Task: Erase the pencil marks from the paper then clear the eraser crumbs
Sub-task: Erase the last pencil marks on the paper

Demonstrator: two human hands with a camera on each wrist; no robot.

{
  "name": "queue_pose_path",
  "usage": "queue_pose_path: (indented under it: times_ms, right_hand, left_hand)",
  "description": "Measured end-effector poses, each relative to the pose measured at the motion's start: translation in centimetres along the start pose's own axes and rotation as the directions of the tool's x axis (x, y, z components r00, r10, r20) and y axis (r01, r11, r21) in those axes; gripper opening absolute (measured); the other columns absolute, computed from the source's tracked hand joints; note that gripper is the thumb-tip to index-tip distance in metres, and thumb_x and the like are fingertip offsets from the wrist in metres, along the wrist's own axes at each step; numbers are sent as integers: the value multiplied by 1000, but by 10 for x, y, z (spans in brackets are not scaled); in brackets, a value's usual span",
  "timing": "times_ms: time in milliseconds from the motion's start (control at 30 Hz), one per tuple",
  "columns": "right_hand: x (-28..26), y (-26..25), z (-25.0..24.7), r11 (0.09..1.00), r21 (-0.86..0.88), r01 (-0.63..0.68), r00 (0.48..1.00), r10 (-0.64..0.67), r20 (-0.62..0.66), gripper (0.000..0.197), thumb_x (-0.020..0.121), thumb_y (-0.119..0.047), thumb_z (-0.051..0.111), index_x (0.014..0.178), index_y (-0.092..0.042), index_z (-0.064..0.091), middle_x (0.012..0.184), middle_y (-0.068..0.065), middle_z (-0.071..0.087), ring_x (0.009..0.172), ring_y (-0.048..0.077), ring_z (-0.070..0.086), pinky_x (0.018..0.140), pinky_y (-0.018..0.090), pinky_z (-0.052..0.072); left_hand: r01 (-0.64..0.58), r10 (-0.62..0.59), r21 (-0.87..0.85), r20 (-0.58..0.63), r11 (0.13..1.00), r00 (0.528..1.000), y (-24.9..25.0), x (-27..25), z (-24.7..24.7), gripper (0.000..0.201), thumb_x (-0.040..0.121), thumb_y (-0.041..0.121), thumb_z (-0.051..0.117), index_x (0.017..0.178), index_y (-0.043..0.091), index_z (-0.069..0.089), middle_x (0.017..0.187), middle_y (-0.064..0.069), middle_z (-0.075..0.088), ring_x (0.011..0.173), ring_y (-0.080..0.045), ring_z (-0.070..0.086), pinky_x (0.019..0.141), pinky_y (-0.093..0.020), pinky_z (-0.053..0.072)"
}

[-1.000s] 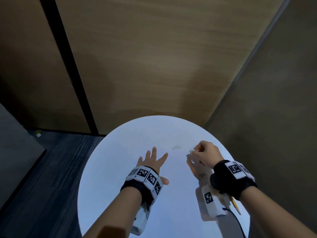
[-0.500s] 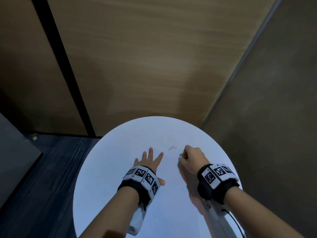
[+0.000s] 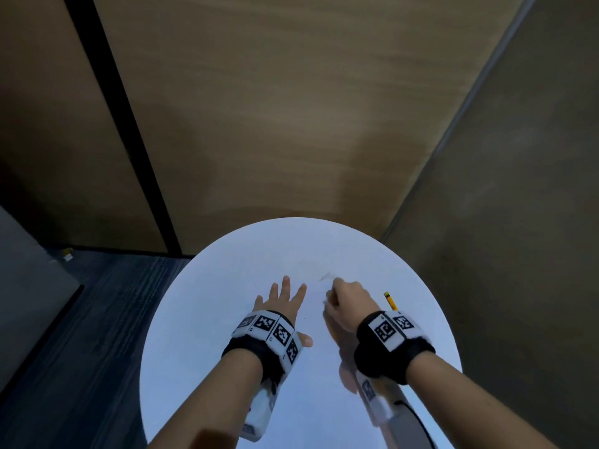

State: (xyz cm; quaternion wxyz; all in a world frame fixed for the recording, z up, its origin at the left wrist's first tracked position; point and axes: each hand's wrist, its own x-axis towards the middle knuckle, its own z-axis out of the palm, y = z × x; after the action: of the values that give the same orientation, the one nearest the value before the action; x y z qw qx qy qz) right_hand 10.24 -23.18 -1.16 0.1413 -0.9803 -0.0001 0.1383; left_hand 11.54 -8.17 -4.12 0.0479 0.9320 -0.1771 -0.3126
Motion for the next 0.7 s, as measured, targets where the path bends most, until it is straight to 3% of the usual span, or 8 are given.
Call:
queue_pose_path:
  times_ms: [133,267,333,433,500,633,700]
  right_hand:
    - [9,22,-19,978,161,-135,984,151,-91,13,92,-19,49,85,-10,43,95,13,58,85,30,55,65,29,40]
    - [-15,27,-36,902,426,-66,995,90,-36,14,83,-15,63,75,-13,51,74,-1,56,69,15,51,53,19,36]
    - [-31,21,-31,934,358,14,996,-45,78,19,78,-15,66,69,-19,50,69,-9,54,66,9,51,54,16,36]
    - [-48,12,-11,967,224,118,947,-177,266,27,75,-13,65,63,-27,45,67,-14,51,64,4,48,57,14,38]
    - [-44,18,-7,979,167,115,963,-151,224,28,78,-16,62,63,-27,41,68,-13,50,66,6,49,57,15,37]
    - [-22,36,-18,992,117,-51,999,50,11,29,85,-19,56,65,-24,35,83,1,55,83,22,53,67,26,41]
    - [-25,30,-15,991,128,-26,1000,26,-3,28,85,-21,56,65,-24,36,80,0,54,79,19,51,65,26,40]
  left_hand:
    - [-7,7,2,5,1000,1000,0,1,1,104,84,51,63,149,30,-16,154,-11,-27,144,-34,-13,114,-54,3]
    - [-27,27,13,33,1000,999,1,1,-4,99,84,52,63,148,39,-12,154,-14,-27,143,-38,-13,112,-57,4]
    - [-27,26,12,54,1000,998,3,0,-7,98,84,51,64,148,42,-10,153,-15,-27,143,-40,-14,112,-59,3]
    - [-29,29,2,73,1000,997,6,-2,-9,98,84,51,64,148,43,-9,152,-17,-29,142,-41,-16,111,-60,2]
    - [-33,34,-5,77,999,996,6,-3,-10,99,83,52,65,148,43,-9,152,-17,-29,142,-42,-17,111,-60,2]
    - [-37,38,-10,72,999,997,6,-3,-11,99,83,52,66,148,44,-8,152,-17,-29,141,-42,-17,111,-61,2]
    - [-27,27,-1,75,1000,997,7,-3,-10,97,84,50,65,148,44,-9,152,-16,-29,142,-42,-17,111,-61,2]
